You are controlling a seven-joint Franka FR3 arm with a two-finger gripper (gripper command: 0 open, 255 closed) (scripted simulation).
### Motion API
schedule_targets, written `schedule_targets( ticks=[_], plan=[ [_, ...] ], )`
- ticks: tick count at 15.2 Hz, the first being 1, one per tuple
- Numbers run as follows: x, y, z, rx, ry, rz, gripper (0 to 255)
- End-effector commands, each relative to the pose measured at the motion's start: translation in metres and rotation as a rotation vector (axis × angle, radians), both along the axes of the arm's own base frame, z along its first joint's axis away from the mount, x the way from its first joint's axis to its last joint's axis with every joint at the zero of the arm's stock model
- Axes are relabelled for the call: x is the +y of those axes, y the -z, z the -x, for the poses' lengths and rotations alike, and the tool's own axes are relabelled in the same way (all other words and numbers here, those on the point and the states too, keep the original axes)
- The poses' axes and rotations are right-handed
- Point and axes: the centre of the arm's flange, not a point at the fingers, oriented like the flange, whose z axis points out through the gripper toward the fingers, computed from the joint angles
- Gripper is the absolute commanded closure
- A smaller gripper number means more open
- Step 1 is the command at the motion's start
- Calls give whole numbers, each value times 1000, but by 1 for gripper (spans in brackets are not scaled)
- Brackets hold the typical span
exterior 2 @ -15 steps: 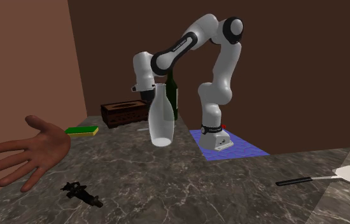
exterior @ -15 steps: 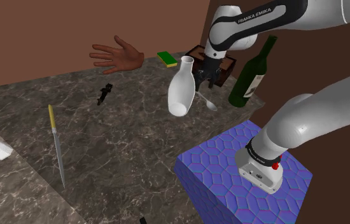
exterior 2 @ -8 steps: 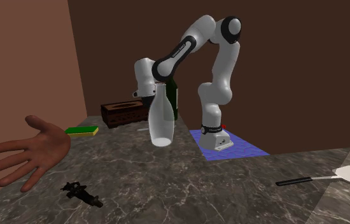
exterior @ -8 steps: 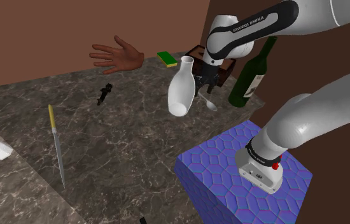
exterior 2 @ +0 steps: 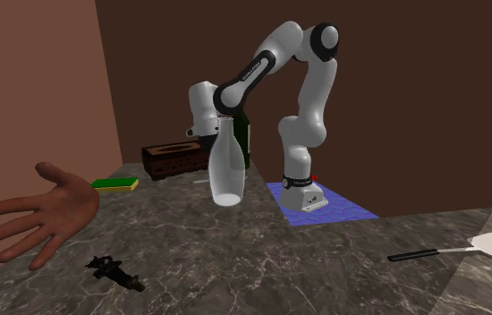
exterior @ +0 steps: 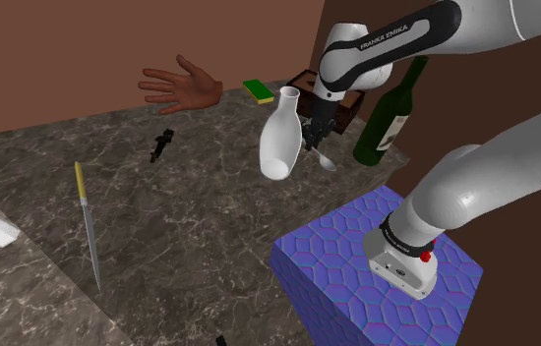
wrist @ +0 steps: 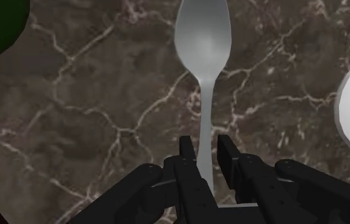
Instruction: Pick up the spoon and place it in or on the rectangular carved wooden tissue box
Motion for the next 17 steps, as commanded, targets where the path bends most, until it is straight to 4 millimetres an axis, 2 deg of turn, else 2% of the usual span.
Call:
schedule_targets(
  ticks=[1,7,17],
  plan=[
    [2,2,0,4,-2,-2,255],
    [2,1,0,4,-2,-2,255],
    [2,-51,0,4,-2,-2,255]
  ],
)
